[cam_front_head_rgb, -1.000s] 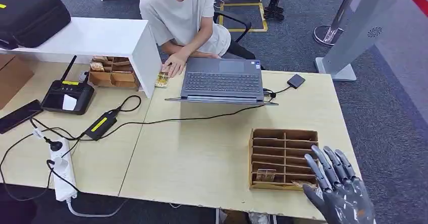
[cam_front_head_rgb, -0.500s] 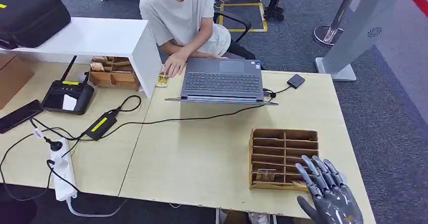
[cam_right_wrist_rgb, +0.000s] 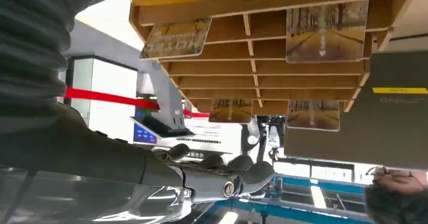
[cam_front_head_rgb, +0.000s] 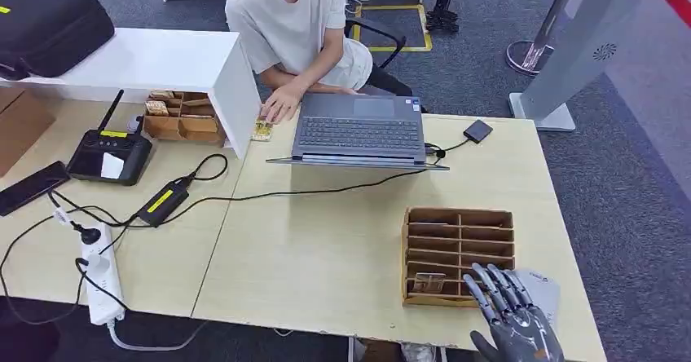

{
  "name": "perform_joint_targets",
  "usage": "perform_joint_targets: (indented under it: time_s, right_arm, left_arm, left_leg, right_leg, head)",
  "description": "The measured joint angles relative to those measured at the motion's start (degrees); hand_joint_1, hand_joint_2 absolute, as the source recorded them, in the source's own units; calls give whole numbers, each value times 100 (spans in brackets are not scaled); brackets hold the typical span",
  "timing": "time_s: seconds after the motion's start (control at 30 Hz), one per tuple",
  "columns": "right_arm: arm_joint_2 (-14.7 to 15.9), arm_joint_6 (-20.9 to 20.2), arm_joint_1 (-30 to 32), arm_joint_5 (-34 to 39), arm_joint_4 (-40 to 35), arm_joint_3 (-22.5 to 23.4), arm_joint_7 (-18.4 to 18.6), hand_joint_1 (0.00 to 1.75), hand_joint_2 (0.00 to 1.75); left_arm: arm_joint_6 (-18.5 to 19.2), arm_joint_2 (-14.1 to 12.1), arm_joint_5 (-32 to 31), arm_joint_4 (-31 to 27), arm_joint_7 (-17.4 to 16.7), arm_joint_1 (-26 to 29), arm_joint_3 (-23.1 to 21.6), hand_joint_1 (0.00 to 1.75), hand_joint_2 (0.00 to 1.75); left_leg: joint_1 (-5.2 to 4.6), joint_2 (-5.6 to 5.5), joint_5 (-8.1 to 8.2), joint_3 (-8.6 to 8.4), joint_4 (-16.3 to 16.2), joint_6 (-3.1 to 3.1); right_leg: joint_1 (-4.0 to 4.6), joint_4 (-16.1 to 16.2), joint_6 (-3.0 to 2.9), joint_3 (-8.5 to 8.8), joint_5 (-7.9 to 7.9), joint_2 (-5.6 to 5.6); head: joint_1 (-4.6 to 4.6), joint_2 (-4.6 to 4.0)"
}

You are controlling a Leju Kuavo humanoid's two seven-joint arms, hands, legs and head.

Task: Pass the card to the sensor for recognition and then transmit it.

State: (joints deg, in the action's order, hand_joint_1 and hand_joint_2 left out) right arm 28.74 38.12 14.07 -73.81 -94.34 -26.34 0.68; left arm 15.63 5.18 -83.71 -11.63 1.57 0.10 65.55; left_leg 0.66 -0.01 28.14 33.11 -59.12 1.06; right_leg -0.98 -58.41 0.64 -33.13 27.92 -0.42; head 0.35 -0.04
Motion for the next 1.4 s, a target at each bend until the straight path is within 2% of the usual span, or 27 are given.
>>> perform_joint_targets:
  time_s: [0.53, 0.77, 0.97, 1.4]
  right_arm:
    - [-83, 120, -244, 22, 593, -146, 50, 0, 175]
    - [-158, 136, -217, -55, 691, 232, -63, 0, 175]
    - [-230, 142, -89, -275, 689, 498, -2, 0, 175]
    - [-341, 144, -14, -313, 691, 640, 9, 0, 175]
  left_arm:
    - [28, -24, -9, 0, -28, -7, 0, 0, 175]
    - [31, -33, -13, 0, -28, -6, 9, 0, 175]
    - [24, -26, -15, 0, -28, 3, 9, 0, 175]
    - [24, -20, -17, 0, -28, 4, 9, 0, 175]
  left_leg:
    - [0, 0, 0, 0, 0, 0]
    - [0, 0, 0, 0, 0, 0]
    - [0, 0, 0, 0, 0, 0]
    - [0, 1, 0, 0, 0, 0]
  right_leg:
    - [0, 0, 0, 0, 0, 0]
    - [-1, 1, 0, 0, 0, 0]
    - [-1, 1, 0, 0, 0, 0]
    - [0, 0, 0, 0, 0, 1]
  head:
    - [-2, 0]
    - [-2, 0]
    - [0, 0]
    - [0, 0]
